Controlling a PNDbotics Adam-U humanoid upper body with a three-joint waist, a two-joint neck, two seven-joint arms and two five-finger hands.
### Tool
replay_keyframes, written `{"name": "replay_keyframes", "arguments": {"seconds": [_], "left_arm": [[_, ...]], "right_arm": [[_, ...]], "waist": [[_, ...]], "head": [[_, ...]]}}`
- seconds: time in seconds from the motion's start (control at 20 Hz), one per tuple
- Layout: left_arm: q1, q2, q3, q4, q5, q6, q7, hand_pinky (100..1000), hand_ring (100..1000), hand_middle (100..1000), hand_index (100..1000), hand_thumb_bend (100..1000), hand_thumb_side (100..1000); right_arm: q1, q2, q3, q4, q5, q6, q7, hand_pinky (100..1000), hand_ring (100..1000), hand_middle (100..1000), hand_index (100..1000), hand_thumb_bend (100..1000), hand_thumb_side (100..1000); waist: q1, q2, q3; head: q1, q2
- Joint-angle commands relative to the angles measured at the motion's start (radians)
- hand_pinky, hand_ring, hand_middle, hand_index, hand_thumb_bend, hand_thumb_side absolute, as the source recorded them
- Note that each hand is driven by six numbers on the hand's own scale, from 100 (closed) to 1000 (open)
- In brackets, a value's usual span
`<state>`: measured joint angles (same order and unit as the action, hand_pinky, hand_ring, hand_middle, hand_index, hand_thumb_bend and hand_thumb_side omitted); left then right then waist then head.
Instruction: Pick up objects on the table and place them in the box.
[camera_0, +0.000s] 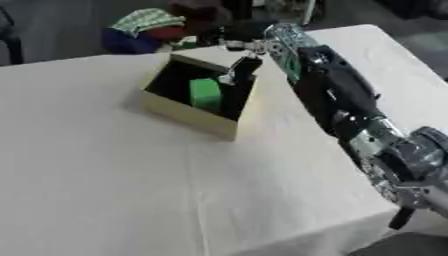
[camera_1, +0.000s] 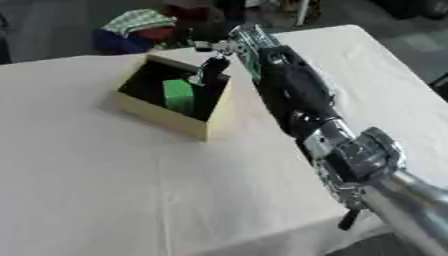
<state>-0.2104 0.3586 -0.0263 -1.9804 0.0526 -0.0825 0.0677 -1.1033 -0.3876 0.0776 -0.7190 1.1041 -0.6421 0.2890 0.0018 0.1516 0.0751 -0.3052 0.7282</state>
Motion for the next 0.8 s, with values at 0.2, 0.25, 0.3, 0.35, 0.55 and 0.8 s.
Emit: {"name": "replay_keyframes", "arguments": {"seconds": [0.2,0.25,0.3,0.35,0.55,0.8], "left_arm": [[-0.004,0.014,0.010,-0.020,-0.005,0.000,0.006,720,558,542,817,100,757],[-0.004,0.014,0.011,-0.020,-0.005,-0.001,0.007,720,558,542,817,100,757],[-0.004,0.014,0.011,-0.020,-0.005,-0.001,0.007,720,558,542,817,100,758],[-0.003,0.015,0.012,-0.020,-0.006,-0.001,0.008,720,558,542,817,100,758],[-0.007,0.015,0.015,-0.020,-0.009,-0.002,0.011,720,558,542,817,100,758],[-0.005,0.016,0.018,-0.020,-0.012,-0.001,0.015,719,558,542,817,100,759]], "right_arm": [[0.035,-0.140,-0.042,-0.173,-0.276,0.009,-0.058,825,993,987,1000,163,312],[0.054,-0.160,-0.047,-0.205,-0.323,0.019,-0.067,820,998,978,1000,142,305],[0.076,-0.180,-0.054,-0.237,-0.373,0.028,-0.076,819,1000,975,1000,135,310],[0.097,-0.199,-0.060,-0.267,-0.420,0.037,-0.081,817,1000,971,1000,136,307],[0.183,-0.276,-0.068,-0.370,-0.568,0.074,-0.066,808,995,955,1000,110,328],[0.288,-0.337,-0.115,-0.477,-0.658,0.119,-0.068,806,994,948,1000,108,297]], "waist": [[-0.001,-0.017,-0.008],[-0.001,-0.016,-0.010],[-0.001,-0.015,-0.013],[-0.001,-0.014,-0.016],[-0.004,-0.009,-0.019],[-0.002,-0.003,-0.027]], "head": [[0.014,0.001],[0.016,0.000],[0.021,-0.001],[0.023,-0.002],[0.028,-0.004],[0.036,-0.006]]}}
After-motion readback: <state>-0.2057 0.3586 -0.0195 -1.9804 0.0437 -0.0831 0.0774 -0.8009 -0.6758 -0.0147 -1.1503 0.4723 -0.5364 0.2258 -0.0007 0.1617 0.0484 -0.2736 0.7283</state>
